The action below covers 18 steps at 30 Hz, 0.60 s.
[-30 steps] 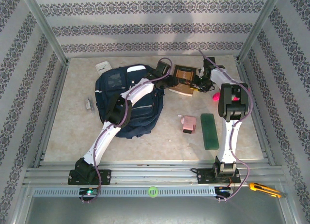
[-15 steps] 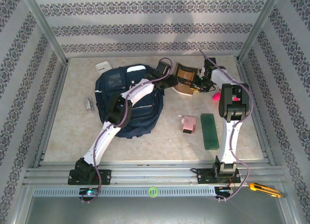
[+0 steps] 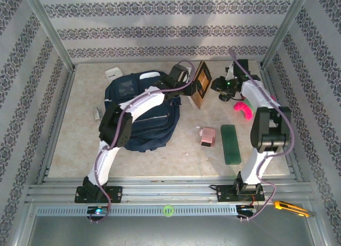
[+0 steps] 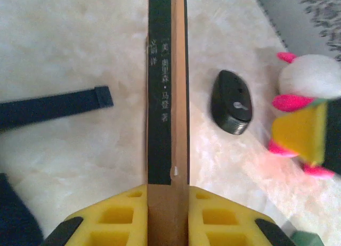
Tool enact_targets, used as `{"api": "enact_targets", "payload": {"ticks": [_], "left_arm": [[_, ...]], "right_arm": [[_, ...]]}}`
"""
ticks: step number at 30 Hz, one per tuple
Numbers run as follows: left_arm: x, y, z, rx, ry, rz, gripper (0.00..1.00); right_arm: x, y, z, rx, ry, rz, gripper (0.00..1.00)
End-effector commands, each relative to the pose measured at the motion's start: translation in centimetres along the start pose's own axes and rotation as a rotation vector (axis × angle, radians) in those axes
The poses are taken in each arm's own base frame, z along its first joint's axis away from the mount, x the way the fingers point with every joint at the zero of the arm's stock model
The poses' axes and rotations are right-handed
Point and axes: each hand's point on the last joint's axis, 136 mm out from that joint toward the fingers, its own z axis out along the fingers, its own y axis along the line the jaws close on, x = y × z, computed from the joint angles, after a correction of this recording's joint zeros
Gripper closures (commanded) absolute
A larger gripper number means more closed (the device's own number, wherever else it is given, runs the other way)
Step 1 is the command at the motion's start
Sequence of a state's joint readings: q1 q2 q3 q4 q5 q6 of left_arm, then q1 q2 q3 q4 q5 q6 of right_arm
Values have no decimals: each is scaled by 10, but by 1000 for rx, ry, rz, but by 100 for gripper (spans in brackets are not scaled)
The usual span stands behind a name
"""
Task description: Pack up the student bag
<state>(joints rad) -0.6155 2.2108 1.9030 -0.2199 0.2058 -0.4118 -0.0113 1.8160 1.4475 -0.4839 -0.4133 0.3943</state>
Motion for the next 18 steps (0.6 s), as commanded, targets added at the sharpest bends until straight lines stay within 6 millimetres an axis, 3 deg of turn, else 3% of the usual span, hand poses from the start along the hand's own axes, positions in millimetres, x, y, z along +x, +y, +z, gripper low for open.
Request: {"api": "enact_targets", "payload": {"ticks": [1,8,13,18], "left_arm": [[-65,-36,-65,51,-270,212,100],[-60,-72,-168,193,-441,382,100],[-44,-97,-237,336,-494,423,100],[-26,-116,-298,479,-562,421,100]], "right_arm": [[-15,24,-41,-66,-135,-77,54],[-2,73,-130,-210,-363,-259,44],[27,112,-184,-388,-505,-396,28],[67,140,-220,-567,-601,-531,13]]}}
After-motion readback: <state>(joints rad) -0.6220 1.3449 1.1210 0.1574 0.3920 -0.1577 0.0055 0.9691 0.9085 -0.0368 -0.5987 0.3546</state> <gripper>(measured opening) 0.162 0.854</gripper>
